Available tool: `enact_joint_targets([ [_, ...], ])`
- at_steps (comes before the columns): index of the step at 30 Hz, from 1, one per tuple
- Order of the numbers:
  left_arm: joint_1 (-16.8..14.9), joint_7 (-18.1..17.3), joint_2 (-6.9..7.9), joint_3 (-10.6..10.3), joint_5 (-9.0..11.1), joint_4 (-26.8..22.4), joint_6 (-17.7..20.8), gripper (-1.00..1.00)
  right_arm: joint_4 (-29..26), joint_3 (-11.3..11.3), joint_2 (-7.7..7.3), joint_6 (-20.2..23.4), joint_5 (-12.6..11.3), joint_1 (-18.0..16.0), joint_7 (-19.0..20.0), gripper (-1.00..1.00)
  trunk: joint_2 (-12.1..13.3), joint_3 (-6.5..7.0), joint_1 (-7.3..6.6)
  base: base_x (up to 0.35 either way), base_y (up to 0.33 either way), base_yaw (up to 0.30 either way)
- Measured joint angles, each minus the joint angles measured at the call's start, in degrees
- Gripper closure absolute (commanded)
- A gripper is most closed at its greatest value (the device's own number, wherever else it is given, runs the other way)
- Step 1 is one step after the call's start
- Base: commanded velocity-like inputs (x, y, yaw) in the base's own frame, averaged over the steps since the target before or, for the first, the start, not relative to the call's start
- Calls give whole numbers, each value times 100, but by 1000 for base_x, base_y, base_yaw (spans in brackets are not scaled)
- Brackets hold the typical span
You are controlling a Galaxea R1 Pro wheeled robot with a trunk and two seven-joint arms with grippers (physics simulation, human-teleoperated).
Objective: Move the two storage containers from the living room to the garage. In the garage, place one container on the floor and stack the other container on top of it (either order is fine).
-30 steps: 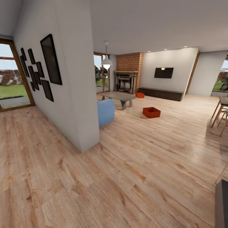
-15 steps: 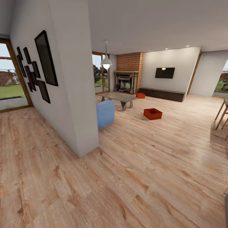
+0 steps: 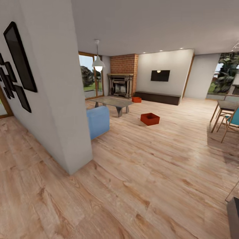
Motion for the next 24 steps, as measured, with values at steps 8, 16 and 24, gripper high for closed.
enact_joint_targets([
  [8, 0, 0, 1, 1, 1, -1, -10, -100, 0, -2, 0, 8, 0, 0, 5, -100, 0, -18, 0, 325, 0, -274],
  [16, 0, 0, 2, 1, 1, 0, -19, -100, 0, 1, 0, 9, 0, 0, 5, -100, 0, -30, 0, 325, 0, -277],
  [24, 0, 0, 2, 1, 2, 2, -27, -100, 0, 5, -3, 16, 90, -1, 13, -100, 0, -32, 0, 324, 0, -161],
])
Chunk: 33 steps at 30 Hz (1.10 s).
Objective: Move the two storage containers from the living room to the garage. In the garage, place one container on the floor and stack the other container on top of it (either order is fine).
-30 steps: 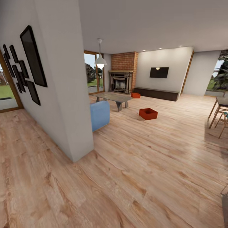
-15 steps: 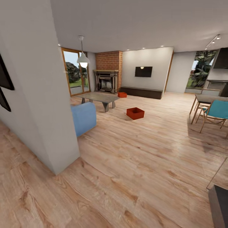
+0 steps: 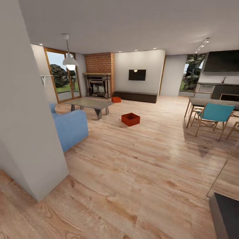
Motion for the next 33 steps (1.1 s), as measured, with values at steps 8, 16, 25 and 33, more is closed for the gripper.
enact_joint_targets([
  [8, 0, 0, -2, 0, 0, 0, -10, -100, 0, 3, 8, -20, 279, 0, 3, -100, 0, 0, 0, 324, 0, -5],
  [16, 0, 0, -7, -3, -32, -2, 23, -100, 0, 1, -1, -25, 283, 0, 6, -100, 0, 0, 0, 324, 0, 0],
  [25, 0, 0, -8, 7, -25, -3, -8, -100, 0, 2, -2, -32, 272, 0, 5, -100, 0, 0, 0, 325, 0, 0],
  [33, 0, 0, -8, 8, -10, -3, -18, -100, 0, -2, 3, -31, 263, 1, 9, -100, 0, 0, 0, 324, 0, -117],
])
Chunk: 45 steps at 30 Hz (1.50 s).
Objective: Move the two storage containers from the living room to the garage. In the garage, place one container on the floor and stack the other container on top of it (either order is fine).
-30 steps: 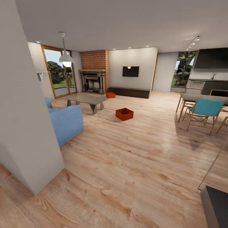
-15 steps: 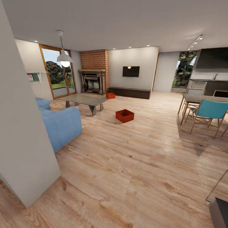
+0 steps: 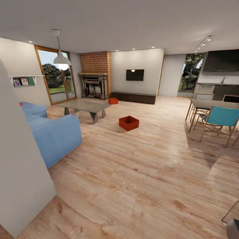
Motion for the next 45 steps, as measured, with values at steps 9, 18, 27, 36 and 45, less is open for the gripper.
enact_joint_targets([
  [9, 0, 0, 0, 0, 2, -4, -7, -100, 0, -4, -1, 3, -1, 0, 0, -100, 0, 0, 0, 324, 0, -245],
  [18, 0, 0, 8, 9, 11, -3, -13, -100, 0, 3, -1, 3, -1, 0, -2, -100, 0, 0, 0, 324, 0, -249],
  [27, 0, 0, 8, 9, 11, -2, -11, -100, 0, 1, -1, 4, -1, 0, -3, -100, 0, 0, 0, 324, 0, -212],
  [36, 0, 0, 3, 8, 20, -2, -11, -100, 0, 4, -9, -2, 5, -1, 1, -100, 0, 0, 0, 324, 0, -21],
  [45, 0, 0, 0, 8, 20, 0, -11, -100, 0, 4, -9, 0, 2, -1, -3, -100, 0, 0, 0, 324, 0, 0],
])
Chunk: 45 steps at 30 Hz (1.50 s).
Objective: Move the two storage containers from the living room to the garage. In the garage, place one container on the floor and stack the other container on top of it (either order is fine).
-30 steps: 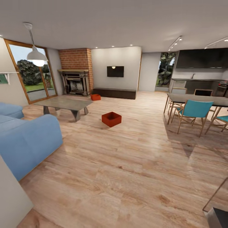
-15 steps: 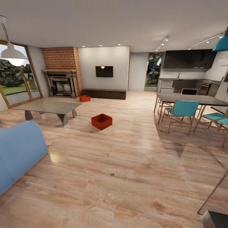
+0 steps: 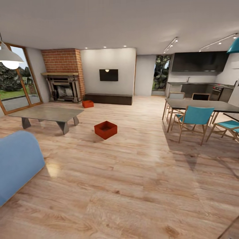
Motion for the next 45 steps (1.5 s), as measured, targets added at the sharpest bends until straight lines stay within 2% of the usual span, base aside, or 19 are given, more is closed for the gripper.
enact_joint_targets([
  [45, 0, 0, 9, 0, 9, 2, 18, -100, 0, 0, 9, 31, -3, 0, 4, -100, 0, 0, 0, 324, 0, 0],
])
